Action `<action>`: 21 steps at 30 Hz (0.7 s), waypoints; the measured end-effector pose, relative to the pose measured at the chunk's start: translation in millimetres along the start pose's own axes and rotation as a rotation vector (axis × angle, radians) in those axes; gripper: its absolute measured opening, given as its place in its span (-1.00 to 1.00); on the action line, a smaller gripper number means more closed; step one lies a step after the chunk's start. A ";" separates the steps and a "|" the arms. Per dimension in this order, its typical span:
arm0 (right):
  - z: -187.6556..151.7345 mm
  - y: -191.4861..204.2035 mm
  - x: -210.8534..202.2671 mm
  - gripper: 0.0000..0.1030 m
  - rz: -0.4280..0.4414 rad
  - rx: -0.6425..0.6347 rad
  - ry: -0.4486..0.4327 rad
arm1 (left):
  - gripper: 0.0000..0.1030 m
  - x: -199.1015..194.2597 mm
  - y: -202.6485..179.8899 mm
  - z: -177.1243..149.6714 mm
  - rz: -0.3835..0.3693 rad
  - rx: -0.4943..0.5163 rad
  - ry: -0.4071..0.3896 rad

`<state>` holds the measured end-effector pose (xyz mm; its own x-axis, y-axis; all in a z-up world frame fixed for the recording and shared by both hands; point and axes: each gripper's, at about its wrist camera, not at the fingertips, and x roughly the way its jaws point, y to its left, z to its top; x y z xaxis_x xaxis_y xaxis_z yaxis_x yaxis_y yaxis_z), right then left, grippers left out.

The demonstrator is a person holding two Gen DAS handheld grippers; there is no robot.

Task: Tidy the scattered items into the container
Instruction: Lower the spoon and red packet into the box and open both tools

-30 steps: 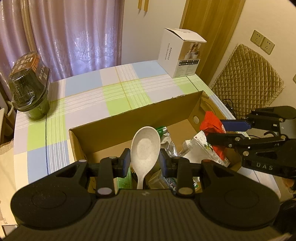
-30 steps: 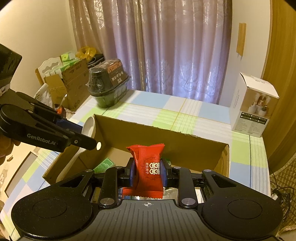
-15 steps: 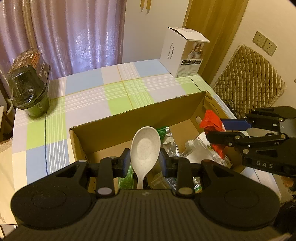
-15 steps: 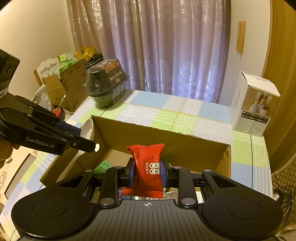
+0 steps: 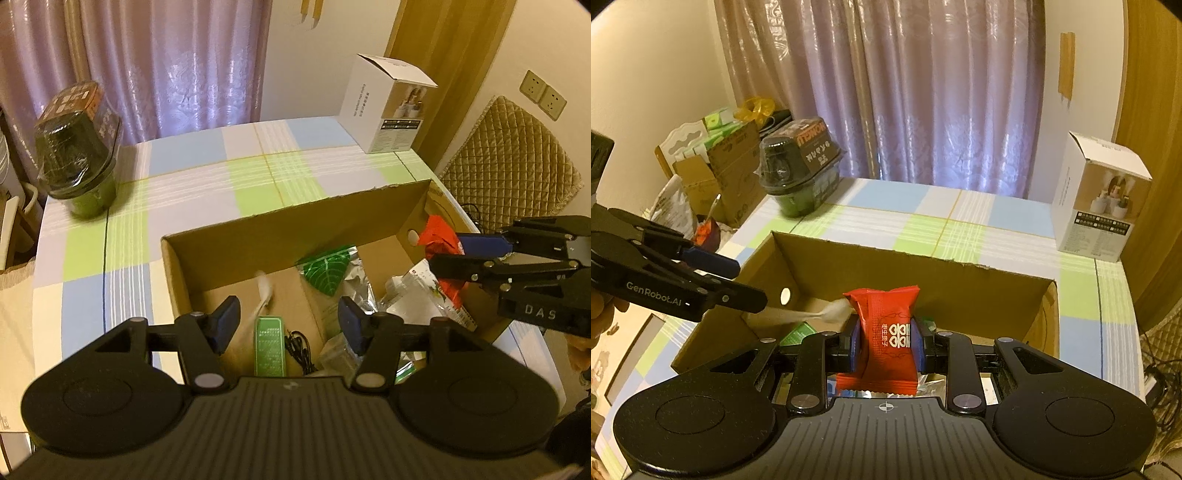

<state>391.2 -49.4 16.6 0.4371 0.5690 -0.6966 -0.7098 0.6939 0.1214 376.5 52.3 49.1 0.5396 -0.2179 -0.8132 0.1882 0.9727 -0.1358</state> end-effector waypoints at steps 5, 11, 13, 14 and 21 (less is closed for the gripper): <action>-1.0 1.8 1.0 -0.41 0.004 0.003 0.003 | 0.18 -0.9 2.7 -5.3 0.013 -0.001 -0.002; -1.8 3.8 1.8 -0.40 0.017 0.008 -0.021 | 0.22 -3.5 4.1 -9.1 0.017 -0.001 -0.006; -2.2 6.0 2.9 -0.20 0.012 -0.010 -0.025 | 0.30 -4.0 5.0 -10.3 0.022 -0.002 -0.009; -3.2 7.1 2.1 0.16 -0.004 -0.014 -0.034 | 0.32 -4.4 5.4 -11.1 0.024 -0.002 -0.010; -12.4 -6.2 -8.6 0.82 -0.042 0.033 -0.062 | 0.53 -12.8 5.1 -25.3 0.030 -0.005 -0.020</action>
<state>385.0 -64.1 13.1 0.4999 0.5645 -0.6568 -0.6719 0.7313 0.1171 349.7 62.1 44.5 0.5613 -0.1904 -0.8054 0.1681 0.9791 -0.1144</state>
